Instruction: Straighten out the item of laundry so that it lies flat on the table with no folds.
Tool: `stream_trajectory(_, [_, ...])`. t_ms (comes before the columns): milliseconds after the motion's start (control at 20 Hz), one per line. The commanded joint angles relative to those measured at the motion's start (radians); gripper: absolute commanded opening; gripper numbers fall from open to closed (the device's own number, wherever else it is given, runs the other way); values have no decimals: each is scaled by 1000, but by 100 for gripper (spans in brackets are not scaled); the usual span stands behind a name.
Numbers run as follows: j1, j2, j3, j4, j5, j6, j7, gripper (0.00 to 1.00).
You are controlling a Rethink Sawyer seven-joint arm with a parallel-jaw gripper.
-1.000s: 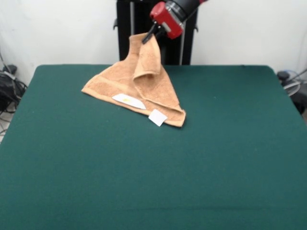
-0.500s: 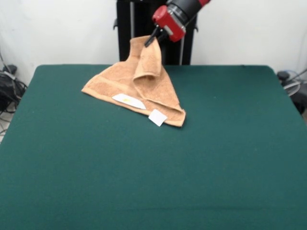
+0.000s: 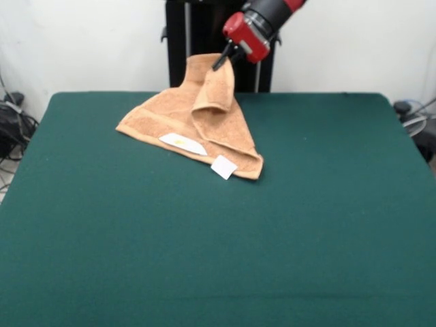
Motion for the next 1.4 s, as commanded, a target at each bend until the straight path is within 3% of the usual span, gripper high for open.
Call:
stream_trajectory(50, [6, 82, 180, -48, 42, 19, 295, 0])
stream_trajectory(1400, [21, 121, 226, -45, 38, -58, 314, 0])
